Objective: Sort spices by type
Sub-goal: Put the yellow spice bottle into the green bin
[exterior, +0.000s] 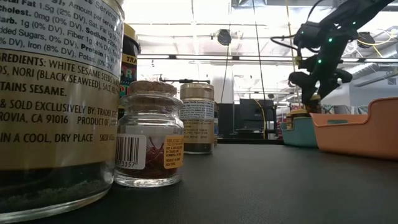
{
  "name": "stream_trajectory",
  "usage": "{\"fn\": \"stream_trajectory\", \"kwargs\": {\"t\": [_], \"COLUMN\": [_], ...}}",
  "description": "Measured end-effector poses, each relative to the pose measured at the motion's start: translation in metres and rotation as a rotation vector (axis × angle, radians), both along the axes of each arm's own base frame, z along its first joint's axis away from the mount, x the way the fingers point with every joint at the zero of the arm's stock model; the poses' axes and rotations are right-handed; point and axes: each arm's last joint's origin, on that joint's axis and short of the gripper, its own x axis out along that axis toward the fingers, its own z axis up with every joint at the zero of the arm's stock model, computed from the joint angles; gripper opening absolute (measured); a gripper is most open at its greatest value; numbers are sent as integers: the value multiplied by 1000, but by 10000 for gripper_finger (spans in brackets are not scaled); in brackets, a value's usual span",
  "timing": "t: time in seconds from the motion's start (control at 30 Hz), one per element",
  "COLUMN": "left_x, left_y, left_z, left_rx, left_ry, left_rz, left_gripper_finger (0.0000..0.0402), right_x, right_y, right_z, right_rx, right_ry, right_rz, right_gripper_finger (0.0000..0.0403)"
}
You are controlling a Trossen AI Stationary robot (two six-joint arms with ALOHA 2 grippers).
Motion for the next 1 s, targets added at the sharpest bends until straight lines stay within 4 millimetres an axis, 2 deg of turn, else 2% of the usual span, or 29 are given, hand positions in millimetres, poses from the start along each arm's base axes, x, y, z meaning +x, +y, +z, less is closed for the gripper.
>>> {"fn": "stream_trajectory", "kwargs": {"t": [0.27, 0.53, 0.73, 1.0], "left_x": [0, 0, 0, 0], "left_y": [0, 0, 0, 0], "left_z": [0, 0, 0, 0], "left_rx": [1, 0, 0, 0], "left_ry": [0, 0, 0, 2], "left_rz": [0, 0, 0, 0], "left_gripper_finger": [251, 251, 251, 251], "right_x": [-8, -4, -2, 2], "right_y": [11, 12, 10, 5], "right_z": [-2, -11, -29, -30], "right_rx": [100, 170, 169, 103], "right_ry": [-2, 37, 64, 25], "right_rz": [-21, -39, -5, 2], "right_gripper_finger": [226, 226, 226, 226]}}
